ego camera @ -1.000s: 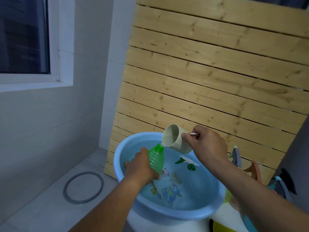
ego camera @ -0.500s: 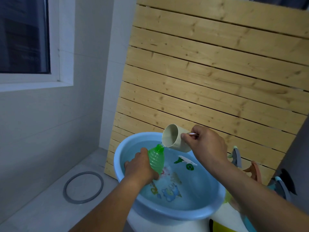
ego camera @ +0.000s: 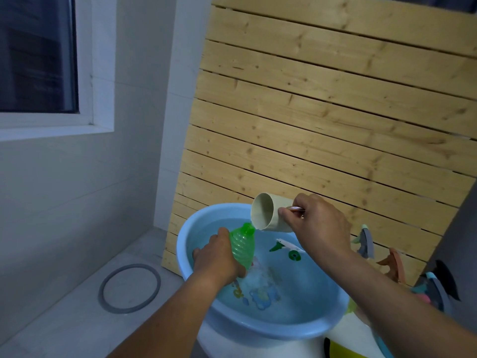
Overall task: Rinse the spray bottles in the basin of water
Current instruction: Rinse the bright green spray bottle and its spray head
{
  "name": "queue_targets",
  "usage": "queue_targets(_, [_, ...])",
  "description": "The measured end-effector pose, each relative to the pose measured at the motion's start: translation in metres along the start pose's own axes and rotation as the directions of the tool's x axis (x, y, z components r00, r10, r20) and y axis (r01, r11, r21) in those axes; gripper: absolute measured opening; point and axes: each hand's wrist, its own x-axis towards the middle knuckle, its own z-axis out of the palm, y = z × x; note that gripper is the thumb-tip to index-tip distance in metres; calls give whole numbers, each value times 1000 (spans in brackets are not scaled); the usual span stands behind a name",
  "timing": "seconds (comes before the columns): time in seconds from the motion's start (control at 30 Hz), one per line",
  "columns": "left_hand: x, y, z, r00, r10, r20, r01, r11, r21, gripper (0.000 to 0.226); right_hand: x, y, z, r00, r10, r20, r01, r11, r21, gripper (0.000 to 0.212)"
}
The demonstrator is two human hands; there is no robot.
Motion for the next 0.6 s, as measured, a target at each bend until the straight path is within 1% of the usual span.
queue_targets(0.37, [1,0,0,1000,2,9,-2,1000,3,71,-2,-2,-2,997,-78,-12,77,996,-51,27])
queue_targets(0.6, [1,-1,1,1000,6,17,-6,1000,4,71,-3,-2,-1,992,-118,-49,115,991,-75,27])
